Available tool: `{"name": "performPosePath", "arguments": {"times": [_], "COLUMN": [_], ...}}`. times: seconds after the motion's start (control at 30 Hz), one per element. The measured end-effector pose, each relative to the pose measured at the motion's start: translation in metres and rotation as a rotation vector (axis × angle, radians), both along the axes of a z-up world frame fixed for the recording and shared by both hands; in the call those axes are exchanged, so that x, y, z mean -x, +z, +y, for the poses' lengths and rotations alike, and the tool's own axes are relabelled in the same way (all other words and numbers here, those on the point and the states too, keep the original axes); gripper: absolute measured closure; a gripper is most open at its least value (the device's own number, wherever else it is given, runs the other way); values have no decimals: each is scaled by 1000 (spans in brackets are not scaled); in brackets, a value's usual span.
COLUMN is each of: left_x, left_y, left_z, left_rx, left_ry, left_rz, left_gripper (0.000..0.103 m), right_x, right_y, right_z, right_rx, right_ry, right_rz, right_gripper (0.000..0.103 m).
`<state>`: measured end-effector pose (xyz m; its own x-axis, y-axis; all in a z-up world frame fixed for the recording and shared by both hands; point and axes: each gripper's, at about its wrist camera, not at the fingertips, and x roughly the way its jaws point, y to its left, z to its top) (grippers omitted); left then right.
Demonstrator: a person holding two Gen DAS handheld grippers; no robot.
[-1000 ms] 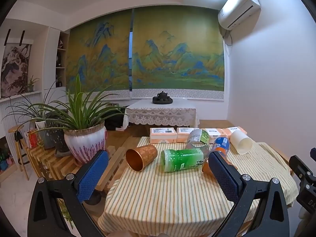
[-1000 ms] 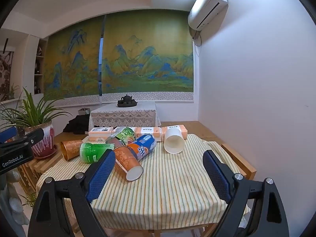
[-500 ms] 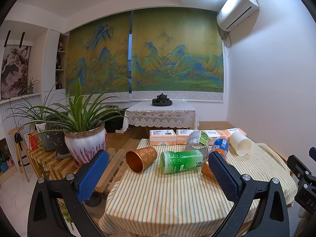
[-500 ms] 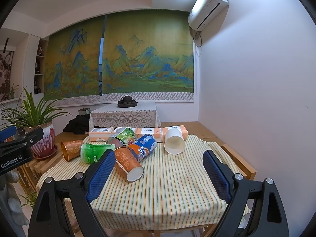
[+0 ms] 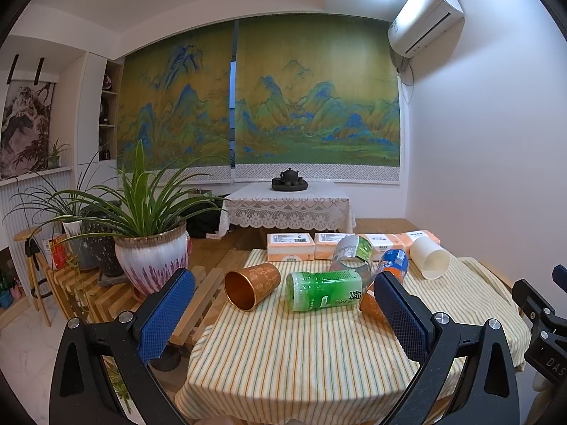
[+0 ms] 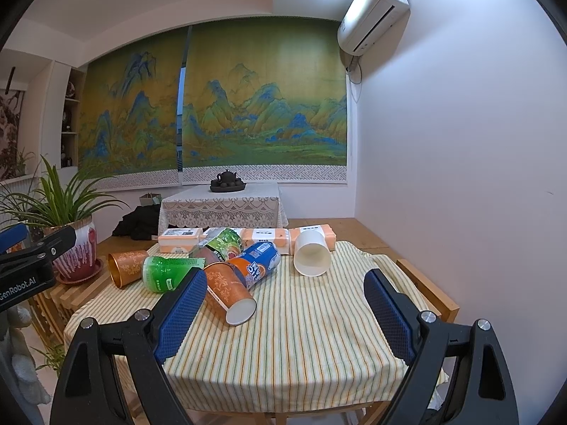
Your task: Flip cup upside down
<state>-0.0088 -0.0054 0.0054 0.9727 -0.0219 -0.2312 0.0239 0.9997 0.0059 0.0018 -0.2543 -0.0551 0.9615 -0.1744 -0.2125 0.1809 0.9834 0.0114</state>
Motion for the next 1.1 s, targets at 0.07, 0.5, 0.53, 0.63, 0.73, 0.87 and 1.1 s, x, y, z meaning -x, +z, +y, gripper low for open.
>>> {"name": "performPosePath", "arguments": {"times": [0.07, 0.5, 0.53, 0.63, 0.73, 0.87, 1.1], "left_x": [0, 1, 1, 1, 1, 1, 1], "left_y": [0, -1, -1, -1, -1, 0, 0], "left_z": [0, -2, -2, -2, -2, -3, -3], "left_rx": [-1, -3, -3, -4, -4, -6, -7], "left_ry": [0, 0, -1, -2, -2, -5, -6], "left_rz": [0, -5, -5, -2, -1, -2, -3], "left_gripper": [0, 0, 1, 0, 0, 1, 1], "right_x": [-1, -1, 0, -1, 0, 0, -1], "right_y": [0, -2, -2, -2, -2, -2, -2], "right_z": [0, -2, -2, -2, -3, -2, -3], "right_rx": [-1, 1, 0, 2, 2, 3, 4], "right_ry": [1, -4, -4, -4, -4, -4, -3], "right_rz": [0, -1, -2, -1, -1, -2, 1], "right_gripper": [15, 15, 15, 15, 15, 15, 15]}}
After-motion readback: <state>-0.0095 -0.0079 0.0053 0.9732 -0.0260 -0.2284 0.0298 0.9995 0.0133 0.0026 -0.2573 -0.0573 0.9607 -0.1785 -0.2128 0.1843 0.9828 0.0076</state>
